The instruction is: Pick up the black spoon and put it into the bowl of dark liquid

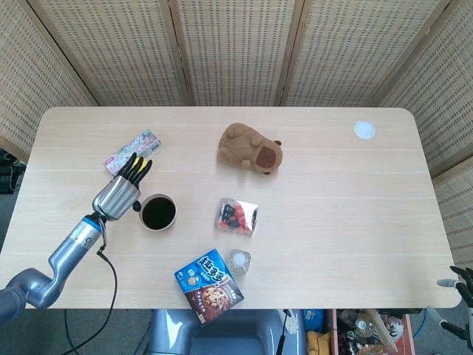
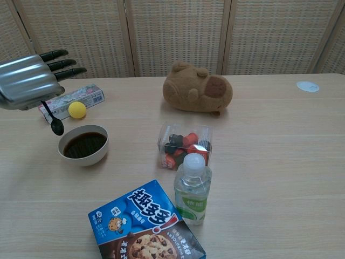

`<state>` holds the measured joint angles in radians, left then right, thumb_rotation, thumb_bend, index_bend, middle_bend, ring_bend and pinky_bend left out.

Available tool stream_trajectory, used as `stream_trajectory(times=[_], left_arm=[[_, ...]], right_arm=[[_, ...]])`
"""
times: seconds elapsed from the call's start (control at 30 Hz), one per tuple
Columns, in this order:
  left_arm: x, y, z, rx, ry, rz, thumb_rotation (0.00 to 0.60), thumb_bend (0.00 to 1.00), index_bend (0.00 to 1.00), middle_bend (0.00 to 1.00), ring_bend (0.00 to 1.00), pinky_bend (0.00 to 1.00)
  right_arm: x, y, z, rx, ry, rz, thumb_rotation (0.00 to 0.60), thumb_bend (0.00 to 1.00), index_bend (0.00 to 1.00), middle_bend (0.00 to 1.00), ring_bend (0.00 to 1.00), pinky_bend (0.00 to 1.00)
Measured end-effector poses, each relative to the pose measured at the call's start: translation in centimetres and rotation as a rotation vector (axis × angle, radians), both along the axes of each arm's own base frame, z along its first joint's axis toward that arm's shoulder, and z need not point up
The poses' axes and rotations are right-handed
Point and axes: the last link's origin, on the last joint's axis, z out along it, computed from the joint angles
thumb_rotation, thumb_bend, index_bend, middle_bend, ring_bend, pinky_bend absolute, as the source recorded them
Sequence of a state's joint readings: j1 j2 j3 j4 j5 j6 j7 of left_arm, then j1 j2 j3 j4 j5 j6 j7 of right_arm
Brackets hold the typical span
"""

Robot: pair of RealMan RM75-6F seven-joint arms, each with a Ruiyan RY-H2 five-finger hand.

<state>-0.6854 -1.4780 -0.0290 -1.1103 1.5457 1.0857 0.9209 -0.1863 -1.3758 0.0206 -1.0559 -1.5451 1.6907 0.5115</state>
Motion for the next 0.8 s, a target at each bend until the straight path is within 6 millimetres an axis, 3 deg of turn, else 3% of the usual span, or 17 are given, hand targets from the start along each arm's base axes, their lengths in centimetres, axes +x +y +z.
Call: stream_trajectory(times=[0.8], left_arm=[[2.5, -0.5, -5.5, -0.016, 0.164, -0.129, 0.6, 0.38, 0.61, 0.01, 0.0, 0.0]], right_arm=[[-0.4, 0.1, 0.2, -0.015, -0.005, -0.009, 0.6, 0.3, 0.43, 0.3, 0.15, 0.24]])
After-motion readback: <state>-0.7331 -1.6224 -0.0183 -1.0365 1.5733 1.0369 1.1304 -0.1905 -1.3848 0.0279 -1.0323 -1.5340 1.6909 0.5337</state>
